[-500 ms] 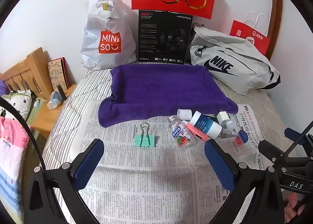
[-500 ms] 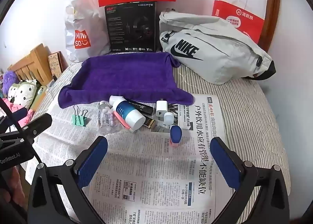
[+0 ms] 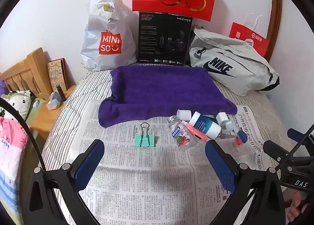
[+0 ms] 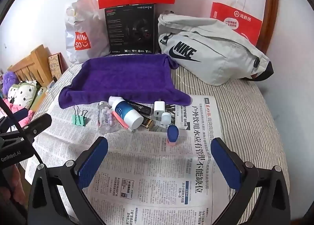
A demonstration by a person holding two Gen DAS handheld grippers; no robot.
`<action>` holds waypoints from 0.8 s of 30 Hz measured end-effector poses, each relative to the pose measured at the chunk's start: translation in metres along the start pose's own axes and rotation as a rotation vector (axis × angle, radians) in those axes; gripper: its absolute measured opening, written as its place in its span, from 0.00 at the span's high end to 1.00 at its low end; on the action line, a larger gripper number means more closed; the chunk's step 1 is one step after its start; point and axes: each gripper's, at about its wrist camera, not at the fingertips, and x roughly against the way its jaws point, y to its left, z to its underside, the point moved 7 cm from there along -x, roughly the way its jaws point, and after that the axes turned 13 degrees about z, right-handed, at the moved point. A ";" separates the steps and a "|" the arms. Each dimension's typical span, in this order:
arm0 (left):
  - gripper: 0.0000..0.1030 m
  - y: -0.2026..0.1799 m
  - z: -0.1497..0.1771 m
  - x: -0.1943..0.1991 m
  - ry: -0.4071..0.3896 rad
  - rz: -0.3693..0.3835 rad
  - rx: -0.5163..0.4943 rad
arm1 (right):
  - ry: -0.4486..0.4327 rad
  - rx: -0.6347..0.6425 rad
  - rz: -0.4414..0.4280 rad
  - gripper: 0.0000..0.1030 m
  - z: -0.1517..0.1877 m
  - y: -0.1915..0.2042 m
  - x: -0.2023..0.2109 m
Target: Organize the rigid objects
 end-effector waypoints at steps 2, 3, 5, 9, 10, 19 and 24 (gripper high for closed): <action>0.00 -0.001 0.001 0.000 -0.002 -0.011 -0.009 | 0.000 -0.001 -0.001 0.00 -0.001 0.000 0.001; 0.00 -0.002 0.001 -0.001 0.002 -0.014 -0.013 | -0.002 -0.001 -0.002 0.00 0.000 -0.001 0.002; 0.00 -0.002 0.003 -0.003 0.007 -0.017 -0.015 | -0.008 0.000 0.001 0.00 -0.001 -0.001 0.003; 0.00 -0.004 0.004 -0.004 0.011 -0.017 -0.017 | -0.010 -0.007 -0.002 0.00 0.001 -0.003 0.004; 0.00 -0.004 0.004 -0.004 0.010 -0.017 -0.017 | -0.010 -0.008 -0.001 0.00 0.001 -0.003 0.004; 0.00 -0.003 0.005 -0.003 0.010 -0.016 -0.013 | -0.011 -0.007 -0.003 0.00 0.002 -0.002 0.004; 0.00 0.000 0.006 -0.005 0.014 -0.017 -0.008 | -0.009 -0.008 -0.004 0.00 0.002 -0.002 0.004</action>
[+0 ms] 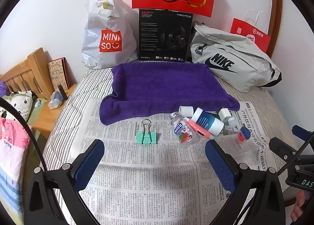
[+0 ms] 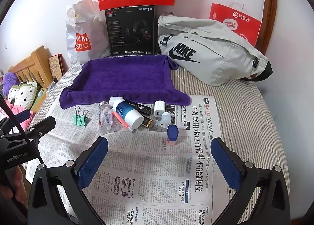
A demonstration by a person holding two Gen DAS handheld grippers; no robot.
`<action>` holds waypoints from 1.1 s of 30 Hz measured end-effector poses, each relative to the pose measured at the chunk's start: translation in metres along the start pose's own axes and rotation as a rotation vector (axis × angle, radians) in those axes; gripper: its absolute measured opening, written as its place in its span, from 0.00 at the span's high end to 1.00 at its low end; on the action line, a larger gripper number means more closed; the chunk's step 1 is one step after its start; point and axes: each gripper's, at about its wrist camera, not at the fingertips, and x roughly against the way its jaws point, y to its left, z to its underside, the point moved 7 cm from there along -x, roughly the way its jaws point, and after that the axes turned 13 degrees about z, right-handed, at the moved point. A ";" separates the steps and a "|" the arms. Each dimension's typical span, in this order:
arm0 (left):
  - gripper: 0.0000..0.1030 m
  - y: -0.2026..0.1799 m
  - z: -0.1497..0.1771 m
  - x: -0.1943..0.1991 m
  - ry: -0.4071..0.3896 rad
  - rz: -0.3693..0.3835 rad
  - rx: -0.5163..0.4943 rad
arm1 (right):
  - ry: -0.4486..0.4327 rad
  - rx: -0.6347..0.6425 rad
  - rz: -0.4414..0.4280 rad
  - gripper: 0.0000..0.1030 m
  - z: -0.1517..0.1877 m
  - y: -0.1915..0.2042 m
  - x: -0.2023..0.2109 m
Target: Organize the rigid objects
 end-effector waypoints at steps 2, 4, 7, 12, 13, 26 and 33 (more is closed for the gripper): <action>0.00 0.001 0.000 0.000 0.002 0.000 0.002 | 0.001 0.000 0.001 0.00 0.000 0.000 0.000; 0.00 0.001 0.001 -0.001 0.002 -0.004 0.002 | 0.003 0.001 0.001 0.00 0.001 0.000 -0.001; 0.00 0.002 0.002 -0.001 0.006 -0.005 0.002 | 0.000 0.003 0.000 0.00 0.001 0.001 -0.001; 0.00 0.002 0.002 -0.002 0.008 -0.002 0.002 | -0.001 0.005 0.003 0.00 0.001 0.002 0.000; 0.00 0.002 0.002 -0.002 0.009 0.000 0.001 | -0.001 0.005 0.004 0.00 0.001 0.002 0.000; 0.00 0.001 0.004 -0.002 0.009 -0.004 0.003 | -0.001 0.009 0.007 0.00 0.001 0.003 0.001; 0.00 0.001 0.004 -0.002 0.011 -0.004 0.004 | -0.004 0.015 0.004 0.00 0.002 0.005 0.001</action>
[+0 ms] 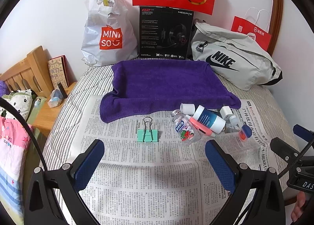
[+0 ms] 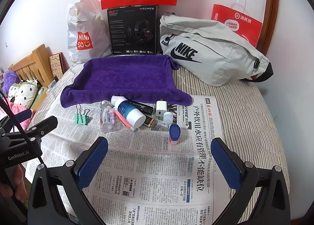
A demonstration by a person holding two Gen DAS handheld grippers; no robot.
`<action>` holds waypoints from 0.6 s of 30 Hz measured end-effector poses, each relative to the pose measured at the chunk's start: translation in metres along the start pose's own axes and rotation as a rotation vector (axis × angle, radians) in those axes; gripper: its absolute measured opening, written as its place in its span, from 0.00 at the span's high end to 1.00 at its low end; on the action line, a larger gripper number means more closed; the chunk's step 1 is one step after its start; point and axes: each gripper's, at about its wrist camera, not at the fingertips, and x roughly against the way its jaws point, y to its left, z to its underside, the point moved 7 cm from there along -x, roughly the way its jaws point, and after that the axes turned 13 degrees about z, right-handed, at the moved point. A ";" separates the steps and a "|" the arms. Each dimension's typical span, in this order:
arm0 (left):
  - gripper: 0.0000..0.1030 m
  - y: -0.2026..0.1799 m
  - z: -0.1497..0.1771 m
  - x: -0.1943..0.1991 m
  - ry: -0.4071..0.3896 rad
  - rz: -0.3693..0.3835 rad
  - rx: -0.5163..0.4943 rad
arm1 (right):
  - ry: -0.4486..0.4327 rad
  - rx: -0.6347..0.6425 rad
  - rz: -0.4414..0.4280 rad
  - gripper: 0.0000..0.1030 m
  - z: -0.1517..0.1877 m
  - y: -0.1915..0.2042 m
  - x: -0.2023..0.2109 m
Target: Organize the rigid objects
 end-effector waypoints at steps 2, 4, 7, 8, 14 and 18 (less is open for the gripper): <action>0.00 0.001 0.000 0.000 0.000 -0.001 0.000 | -0.001 0.000 -0.001 0.00 0.000 0.000 0.000; 0.00 0.000 0.000 0.000 0.000 0.000 0.000 | 0.000 -0.001 -0.001 0.00 0.000 0.000 0.000; 0.00 0.000 0.000 0.000 0.001 -0.001 0.000 | -0.001 -0.002 -0.001 0.00 0.000 0.000 0.000; 0.00 0.001 0.000 0.000 0.000 -0.001 0.000 | 0.000 -0.005 -0.002 0.00 0.000 0.000 0.000; 0.00 0.001 0.001 0.000 0.004 0.002 -0.002 | 0.004 -0.010 0.003 0.00 0.000 -0.001 0.000; 0.00 0.001 0.001 0.001 0.004 0.003 -0.002 | 0.003 -0.007 0.004 0.00 0.000 0.000 0.001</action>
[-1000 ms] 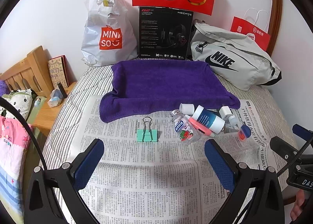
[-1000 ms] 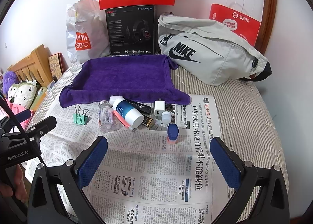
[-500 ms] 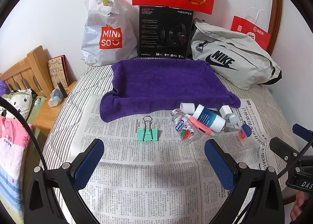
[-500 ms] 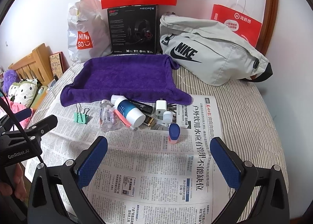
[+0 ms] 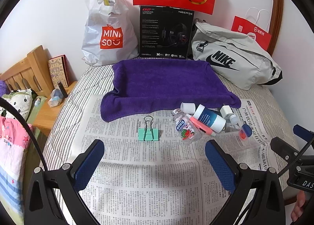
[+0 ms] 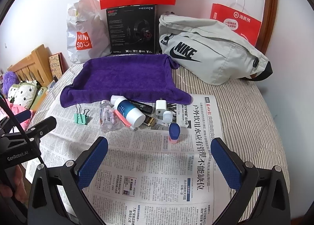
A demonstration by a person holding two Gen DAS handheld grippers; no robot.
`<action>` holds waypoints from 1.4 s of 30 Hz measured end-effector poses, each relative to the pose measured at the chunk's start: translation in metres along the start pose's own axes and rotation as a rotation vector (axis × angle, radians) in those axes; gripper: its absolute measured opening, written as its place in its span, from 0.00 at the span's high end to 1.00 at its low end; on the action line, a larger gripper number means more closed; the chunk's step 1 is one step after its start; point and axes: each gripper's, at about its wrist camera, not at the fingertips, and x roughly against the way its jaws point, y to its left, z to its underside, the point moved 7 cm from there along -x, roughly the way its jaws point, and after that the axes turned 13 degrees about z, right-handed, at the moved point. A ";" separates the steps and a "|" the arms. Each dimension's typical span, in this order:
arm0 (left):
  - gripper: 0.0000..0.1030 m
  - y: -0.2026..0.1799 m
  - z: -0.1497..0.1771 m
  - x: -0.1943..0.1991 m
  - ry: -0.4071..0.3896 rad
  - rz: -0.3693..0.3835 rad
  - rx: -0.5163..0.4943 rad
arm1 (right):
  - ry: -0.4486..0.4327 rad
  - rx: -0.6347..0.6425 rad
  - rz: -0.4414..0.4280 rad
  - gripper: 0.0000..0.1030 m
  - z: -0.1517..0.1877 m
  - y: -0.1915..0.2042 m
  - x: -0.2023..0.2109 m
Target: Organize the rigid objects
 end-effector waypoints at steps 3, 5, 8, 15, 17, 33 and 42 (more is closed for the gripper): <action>0.00 0.001 -0.001 0.000 0.002 -0.006 0.000 | -0.003 -0.003 -0.002 0.00 0.000 -0.001 0.001; 0.00 0.001 -0.001 0.001 0.004 -0.008 0.001 | -0.005 -0.003 -0.001 0.00 0.000 0.000 0.001; 0.00 0.001 -0.001 0.001 0.003 -0.007 0.000 | -0.007 -0.008 -0.003 0.00 -0.001 -0.002 0.001; 0.00 0.004 0.000 -0.005 0.015 -0.001 0.000 | -0.013 -0.030 -0.009 0.00 -0.005 -0.006 -0.005; 0.00 0.008 -0.001 -0.014 0.027 0.001 0.001 | -0.011 -0.034 -0.017 0.00 -0.005 -0.007 -0.009; 0.00 0.051 0.006 -0.108 0.125 -0.008 0.075 | 0.052 -0.076 -0.014 0.00 0.002 -0.024 -0.058; 0.18 0.055 0.012 -0.137 0.148 -0.032 0.073 | 0.115 -0.089 -0.028 0.00 0.008 -0.032 -0.090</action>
